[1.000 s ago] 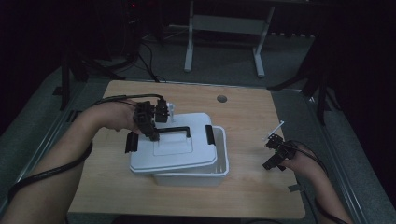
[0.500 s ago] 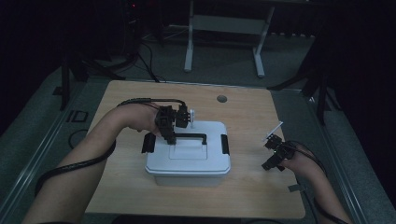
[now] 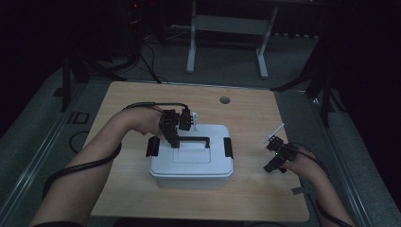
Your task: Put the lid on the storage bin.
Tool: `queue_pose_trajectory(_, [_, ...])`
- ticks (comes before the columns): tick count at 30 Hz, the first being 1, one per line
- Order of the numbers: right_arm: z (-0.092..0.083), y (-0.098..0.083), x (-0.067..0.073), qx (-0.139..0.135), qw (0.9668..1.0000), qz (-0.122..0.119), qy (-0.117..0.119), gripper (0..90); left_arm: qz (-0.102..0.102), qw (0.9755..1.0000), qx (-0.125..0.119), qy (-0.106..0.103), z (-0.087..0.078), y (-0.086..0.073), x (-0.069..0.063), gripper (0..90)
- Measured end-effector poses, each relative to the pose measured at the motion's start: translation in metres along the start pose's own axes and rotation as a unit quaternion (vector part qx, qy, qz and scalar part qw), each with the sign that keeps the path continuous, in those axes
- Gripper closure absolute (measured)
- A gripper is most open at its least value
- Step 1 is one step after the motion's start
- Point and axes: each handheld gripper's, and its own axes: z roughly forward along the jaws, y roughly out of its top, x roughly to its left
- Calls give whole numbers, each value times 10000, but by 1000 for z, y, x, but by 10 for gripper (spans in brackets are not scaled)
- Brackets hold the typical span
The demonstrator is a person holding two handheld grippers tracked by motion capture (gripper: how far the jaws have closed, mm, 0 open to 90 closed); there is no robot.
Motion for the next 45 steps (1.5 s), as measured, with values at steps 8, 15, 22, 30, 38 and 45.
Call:
queue_pose_trajectory(8, [2,2,2,22,10000,-16,18,141,-7,10000,4,-16,2,2,2,833])
queue_pose_trajectory(15, [5,3,4,33,10000,-33,40,141,-66,9999,-85,-8,2,1,3,810])
queue_pose_trajectory(22, [5,4,4,34,10000,-47,41,142,-265,9993,-179,179,2,-2,5,571])
queue_pose_trajectory(30, [3,4,3,15,10000,-17,25,142,-678,9967,-273,354,3,-15,7,191])
queue_pose_trajectory(38, [4,6,6,32,10000,-57,35,142,-903,9913,-850,434,1,-46,6,19])
queue_pose_trajectory(45, [5,5,6,30,10000,-52,29,141,-1156,9857,-1164,399,0,-80,1,12])
